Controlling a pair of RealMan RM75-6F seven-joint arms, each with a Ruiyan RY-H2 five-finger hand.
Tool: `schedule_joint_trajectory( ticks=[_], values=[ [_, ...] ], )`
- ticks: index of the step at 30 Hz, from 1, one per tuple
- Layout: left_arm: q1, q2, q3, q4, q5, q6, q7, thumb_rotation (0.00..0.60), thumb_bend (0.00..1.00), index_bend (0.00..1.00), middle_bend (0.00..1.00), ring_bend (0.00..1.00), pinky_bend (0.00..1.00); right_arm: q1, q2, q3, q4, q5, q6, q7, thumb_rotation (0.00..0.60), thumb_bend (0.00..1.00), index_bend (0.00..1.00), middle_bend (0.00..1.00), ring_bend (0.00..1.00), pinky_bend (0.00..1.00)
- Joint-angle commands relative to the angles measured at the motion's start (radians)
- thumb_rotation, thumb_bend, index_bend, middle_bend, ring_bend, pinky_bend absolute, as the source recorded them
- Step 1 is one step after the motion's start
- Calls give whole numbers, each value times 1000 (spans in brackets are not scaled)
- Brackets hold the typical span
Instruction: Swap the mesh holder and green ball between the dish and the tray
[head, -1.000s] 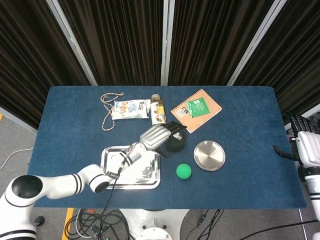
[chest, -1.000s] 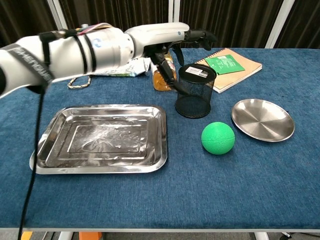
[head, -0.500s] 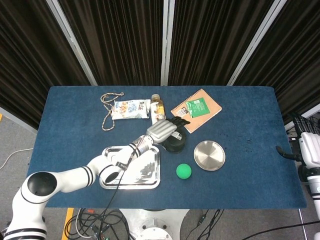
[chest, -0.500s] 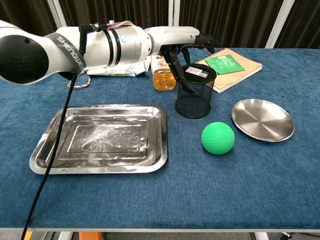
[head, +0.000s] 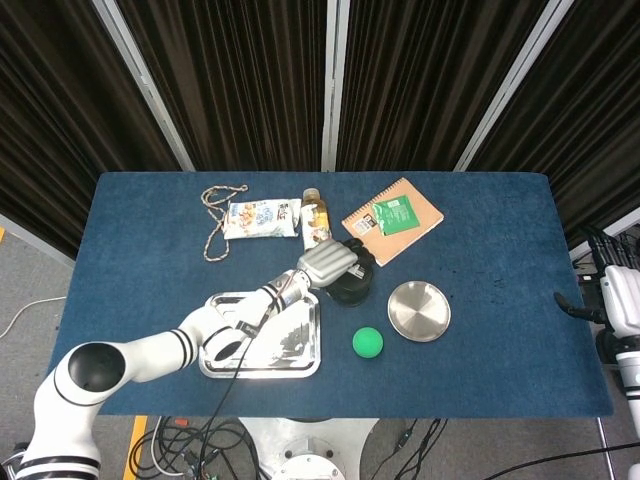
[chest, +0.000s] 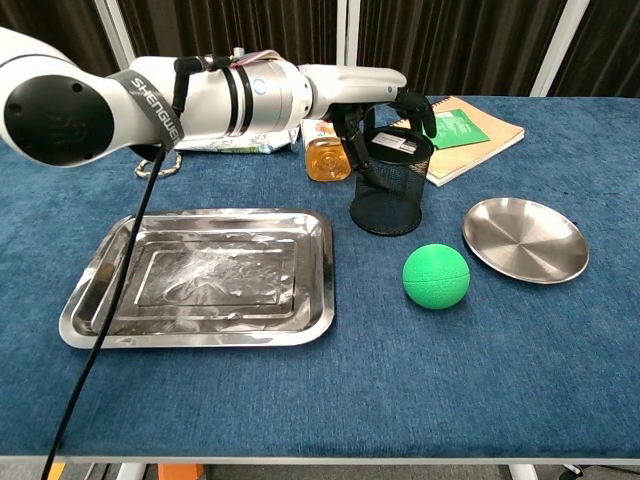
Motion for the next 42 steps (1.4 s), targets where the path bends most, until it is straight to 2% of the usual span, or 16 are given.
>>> schedule_joint_trajectory(
  ticks=[1,5,10,15,22,25,27,29,34,37,42],
  values=[
    [-1,-6,7,11,7,7,5,600,215,281,256,175,438,1,-1,2,-1,4,0,-5,600,176,0,26,0,0],
    [5,-8,10,13,11,22,-6,600,232,319,290,226,502,-1,-1,6,-5,12,4,-15,600,176,0,26,0,0],
    [25,20,7,-34,22,67,-17,600,246,346,334,256,530,-2,1,8,-6,15,3,-13,600,176,0,26,0,0],
    [87,134,7,-203,13,131,4,600,246,346,334,256,533,-4,3,10,-9,13,6,-12,600,176,0,26,0,0],
    [229,321,24,-491,-55,281,178,600,245,354,345,256,532,5,-6,7,-7,9,-8,-19,600,176,0,26,0,0],
    [290,389,64,-608,-90,324,272,600,245,355,346,256,530,10,-10,7,-11,4,-10,-24,600,176,0,26,0,0],
    [334,411,109,-663,-97,354,326,600,245,355,346,256,528,11,-11,7,-14,0,-9,-29,600,176,0,26,0,0],
    [380,413,149,-686,-88,403,376,600,245,355,348,257,526,11,-13,5,-16,-4,-7,-31,600,176,0,26,0,0],
    [468,388,203,-698,-54,507,426,600,244,355,350,256,525,10,-19,-2,-19,-8,-9,-39,600,176,0,26,0,0],
    [496,375,229,-692,-38,519,444,600,244,353,350,256,520,14,-25,-3,-22,-6,-14,-48,600,176,0,26,0,0],
    [520,377,243,-694,-24,511,446,600,243,349,349,255,517,18,-29,-5,-30,-3,-18,-67,600,176,0,27,0,0]
  ],
)
